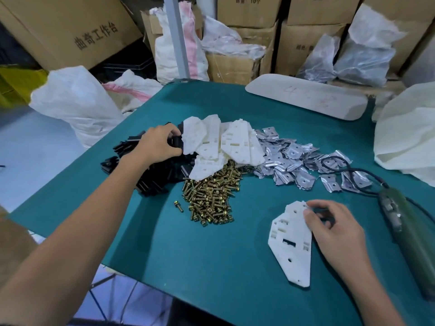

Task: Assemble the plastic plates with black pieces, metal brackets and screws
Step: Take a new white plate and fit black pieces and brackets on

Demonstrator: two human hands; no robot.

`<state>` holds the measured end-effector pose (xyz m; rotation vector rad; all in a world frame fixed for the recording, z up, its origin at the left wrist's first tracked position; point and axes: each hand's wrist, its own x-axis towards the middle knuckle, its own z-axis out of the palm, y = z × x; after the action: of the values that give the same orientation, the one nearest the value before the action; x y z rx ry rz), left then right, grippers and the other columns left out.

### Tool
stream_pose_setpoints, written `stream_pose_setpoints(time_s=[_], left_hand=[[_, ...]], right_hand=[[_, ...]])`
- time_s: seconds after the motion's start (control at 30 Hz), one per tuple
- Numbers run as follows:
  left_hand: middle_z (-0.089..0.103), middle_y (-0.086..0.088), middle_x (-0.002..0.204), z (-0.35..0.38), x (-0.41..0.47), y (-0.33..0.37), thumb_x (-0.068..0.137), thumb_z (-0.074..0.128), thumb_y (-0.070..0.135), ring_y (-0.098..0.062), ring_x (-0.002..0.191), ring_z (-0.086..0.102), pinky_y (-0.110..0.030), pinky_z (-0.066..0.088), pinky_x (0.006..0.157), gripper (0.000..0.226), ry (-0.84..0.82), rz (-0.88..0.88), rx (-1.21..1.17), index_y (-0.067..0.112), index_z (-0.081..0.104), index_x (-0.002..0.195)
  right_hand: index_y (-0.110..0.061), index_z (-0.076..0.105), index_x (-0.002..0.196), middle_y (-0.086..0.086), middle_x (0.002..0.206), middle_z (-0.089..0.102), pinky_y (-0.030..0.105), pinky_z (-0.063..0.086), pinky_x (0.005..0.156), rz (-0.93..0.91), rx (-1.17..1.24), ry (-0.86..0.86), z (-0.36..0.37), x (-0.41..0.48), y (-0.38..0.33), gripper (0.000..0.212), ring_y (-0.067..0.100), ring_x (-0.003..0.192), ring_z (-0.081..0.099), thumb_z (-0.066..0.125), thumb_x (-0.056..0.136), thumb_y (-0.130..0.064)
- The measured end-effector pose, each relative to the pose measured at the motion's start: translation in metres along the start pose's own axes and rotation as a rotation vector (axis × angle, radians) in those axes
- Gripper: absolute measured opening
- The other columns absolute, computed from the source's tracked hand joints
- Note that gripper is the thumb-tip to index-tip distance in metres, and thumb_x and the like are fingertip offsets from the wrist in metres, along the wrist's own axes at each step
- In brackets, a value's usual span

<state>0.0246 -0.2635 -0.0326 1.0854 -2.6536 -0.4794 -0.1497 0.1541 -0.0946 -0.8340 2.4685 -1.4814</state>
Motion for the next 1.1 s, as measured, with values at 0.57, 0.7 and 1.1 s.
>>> stream_pose_setpoints(time_s=[0.57,0.7,1.1], left_hand=[[0.058,-0.005,0.071,-0.016,0.002,0.008,0.080,0.071,0.023,-0.026,0.063,0.055,-0.032,0.036,0.050,0.033,0.284,-0.022,-0.059,0.035,0.047,0.100],[0.060,0.007,0.077,-0.035,-0.004,0.026,0.076,0.070,0.024,-0.015,0.066,0.057,-0.027,0.040,0.053,0.032,0.473,-0.045,-0.173,0.028,0.054,0.104],[0.066,0.007,0.073,0.076,-0.144,0.222,0.077,0.080,0.009,-0.009,0.067,0.056,-0.024,0.050,0.064,0.024,-0.182,-0.036,-1.244,0.029,0.070,0.088]], right_hand=[[-0.039,0.068,0.093,-0.015,0.103,0.066,0.014,0.042,0.078,-0.001,0.015,0.004,-0.001,-0.001,-0.007,0.017,-0.005,0.092,0.060,0.072,0.092,-0.022],[-0.039,0.067,0.092,-0.017,0.102,0.065,0.008,0.042,0.075,0.012,0.014,0.007,-0.001,-0.001,-0.008,0.018,-0.003,0.091,0.061,0.072,0.092,-0.022],[-0.027,0.076,0.113,0.009,0.100,0.075,0.027,0.054,0.061,0.095,0.675,-0.233,-0.010,-0.009,-0.038,0.032,0.018,0.076,0.067,0.075,0.081,-0.030]])
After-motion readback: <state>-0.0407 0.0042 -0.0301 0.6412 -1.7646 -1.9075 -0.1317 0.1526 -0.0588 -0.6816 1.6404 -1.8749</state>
